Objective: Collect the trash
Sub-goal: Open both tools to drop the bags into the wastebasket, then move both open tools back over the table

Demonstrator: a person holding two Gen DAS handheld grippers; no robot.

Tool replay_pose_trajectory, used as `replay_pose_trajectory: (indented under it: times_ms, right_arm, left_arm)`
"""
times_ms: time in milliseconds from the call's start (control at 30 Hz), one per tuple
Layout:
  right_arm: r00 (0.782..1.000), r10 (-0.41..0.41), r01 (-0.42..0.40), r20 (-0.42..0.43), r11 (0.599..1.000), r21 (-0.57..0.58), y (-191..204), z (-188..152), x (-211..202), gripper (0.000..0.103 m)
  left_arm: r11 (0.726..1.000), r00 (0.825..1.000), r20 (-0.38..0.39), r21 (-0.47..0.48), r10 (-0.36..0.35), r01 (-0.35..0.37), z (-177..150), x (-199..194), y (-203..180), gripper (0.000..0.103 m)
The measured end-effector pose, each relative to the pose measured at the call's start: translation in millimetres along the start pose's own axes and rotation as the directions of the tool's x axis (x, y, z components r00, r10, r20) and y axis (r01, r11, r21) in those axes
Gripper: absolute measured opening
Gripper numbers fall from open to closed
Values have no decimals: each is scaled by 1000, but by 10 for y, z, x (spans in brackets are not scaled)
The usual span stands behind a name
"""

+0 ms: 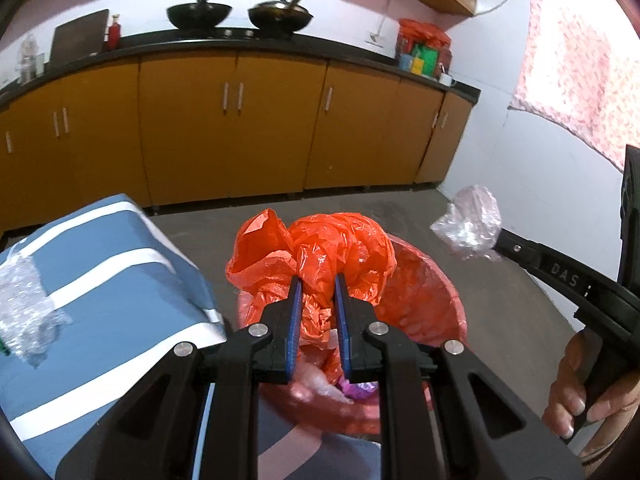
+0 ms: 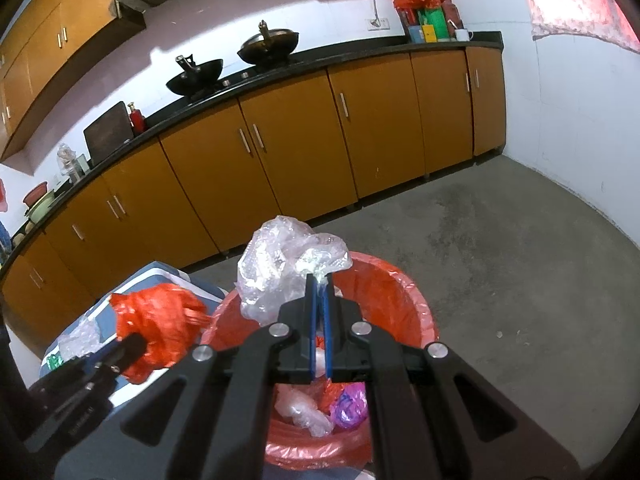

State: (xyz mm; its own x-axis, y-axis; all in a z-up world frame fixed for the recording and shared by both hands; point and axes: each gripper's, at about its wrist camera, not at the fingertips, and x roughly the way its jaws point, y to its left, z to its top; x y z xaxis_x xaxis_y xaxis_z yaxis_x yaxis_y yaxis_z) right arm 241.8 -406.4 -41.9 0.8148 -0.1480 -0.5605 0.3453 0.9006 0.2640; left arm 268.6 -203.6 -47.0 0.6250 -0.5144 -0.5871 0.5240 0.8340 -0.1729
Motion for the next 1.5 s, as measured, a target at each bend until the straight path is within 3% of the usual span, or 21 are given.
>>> replay_pose_trajectory:
  times_ms: [100, 167, 200, 233, 600, 833, 933, 1033, 1133, 1233, 1400, 1500]
  right_arm:
    - [1000, 18, -18, -2, 1000, 22, -56, 9, 103, 9]
    - [1000, 23, -22, -5, 999, 34, -92, 8, 145, 13]
    - [1000, 24, -24, -6, 999, 40, -117, -9, 166, 20]
    - [1000, 24, -24, -4, 999, 43, -135, -21, 174, 25]
    - [1000, 2, -1, -6, 998, 67, -225, -87, 190, 29]
    - [999, 49, -49, -21, 999, -7, 242, -127, 169, 29]
    - [995, 92, -94, -46, 994, -55, 562, -179, 210, 29]
    - [985, 147, -156, -86, 982, -110, 974, -281, 284, 29]
    - [967, 216, -237, -134, 958, -163, 1448, -438, 362, 29]
    - [936, 295, -332, -192, 921, -205, 1977, -634, 441, 30]
    - [877, 389, -461, -283, 848, -261, 2787, -1011, 522, 36]
    - [847, 429, -516, -313, 806, -291, 3191, -1203, 518, 46]
  left_arm:
    - [1000, 1000, -14, 4, -12, 12, 7, 108, -30, 21]
    - [1000, 1000, -20, 0, -11, 11, -7, 169, -26, 36]
    - [1000, 1000, -21, -6, -9, 9, -15, 179, -11, 44]
    - [1000, 1000, -22, -14, -7, 6, -18, 191, 7, 46]
    - [988, 993, -8, -98, 117, -117, -137, 28, 489, 46]
    - [976, 979, 34, -94, 201, -197, -235, -327, 799, 47]
    - [964, 965, 64, -100, 254, -247, -327, -576, 1015, 50]
    - [941, 940, 93, -115, 328, -317, -463, -876, 1302, 53]
    - [895, 893, 108, -151, 436, -419, -653, -1214, 1671, 55]
    - [839, 843, 102, -214, 528, -500, -827, -1503, 2076, 56]
    - [711, 741, 44, -322, 670, -624, -1156, -1925, 2710, 60]
    - [650, 703, 7, -385, 712, -655, -1330, -2129, 2980, 61]
